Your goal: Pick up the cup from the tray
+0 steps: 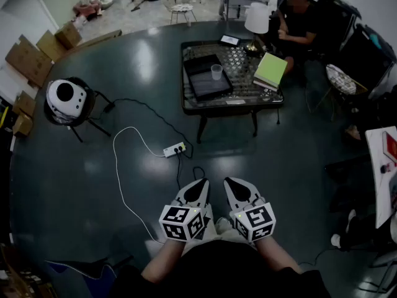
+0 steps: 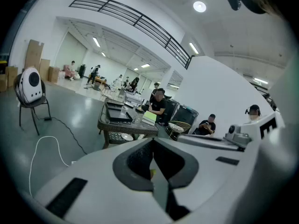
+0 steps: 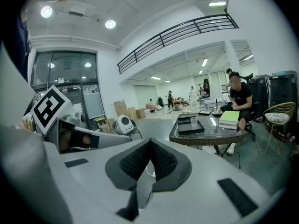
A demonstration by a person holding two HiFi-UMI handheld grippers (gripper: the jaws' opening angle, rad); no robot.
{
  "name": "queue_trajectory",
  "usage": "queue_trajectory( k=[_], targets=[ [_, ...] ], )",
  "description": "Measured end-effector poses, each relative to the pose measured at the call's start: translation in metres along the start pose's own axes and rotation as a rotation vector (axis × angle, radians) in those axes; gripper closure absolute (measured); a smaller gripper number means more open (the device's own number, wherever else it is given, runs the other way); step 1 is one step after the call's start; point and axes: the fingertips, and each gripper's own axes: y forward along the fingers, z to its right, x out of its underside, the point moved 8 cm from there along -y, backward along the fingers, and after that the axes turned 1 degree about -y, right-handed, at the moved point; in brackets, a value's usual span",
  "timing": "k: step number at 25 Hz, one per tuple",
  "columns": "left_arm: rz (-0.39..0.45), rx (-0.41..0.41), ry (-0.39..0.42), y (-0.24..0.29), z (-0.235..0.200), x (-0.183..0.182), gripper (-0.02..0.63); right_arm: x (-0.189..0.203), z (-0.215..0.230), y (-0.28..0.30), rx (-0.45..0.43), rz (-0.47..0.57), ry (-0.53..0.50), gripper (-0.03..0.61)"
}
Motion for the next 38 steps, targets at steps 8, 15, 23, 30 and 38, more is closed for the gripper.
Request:
queue_trajectory(
  k=[8,15,23,30,38],
  targets=[
    [-0.015,-0.011,0.033,-0.025,0.022,0.024,0.602,0.007,-0.014,-0.028,-0.035,0.017,-0.031,0.569],
    [-0.01,-0.004,0.06,-0.025,0.037,0.025,0.603,0.012,-0.021,-0.043,-0.05,0.016,-0.041,0.568],
    [0.012,-0.015,0.051,-0.033,0.05,0.03,0.603,0.019,-0.024,-0.059,-0.083,0.026,-0.028,0.568],
    [0.013,-0.039,0.03,-0.037,0.047,0.034,0.603,0.02,-0.018,-0.06,-0.08,0.025,-0.026,0.568],
    [0.017,-0.048,0.018,-0.016,0.03,0.021,0.603,0.016,0.001,-0.047,-0.054,0.016,-0.016,0.568]
  ],
)
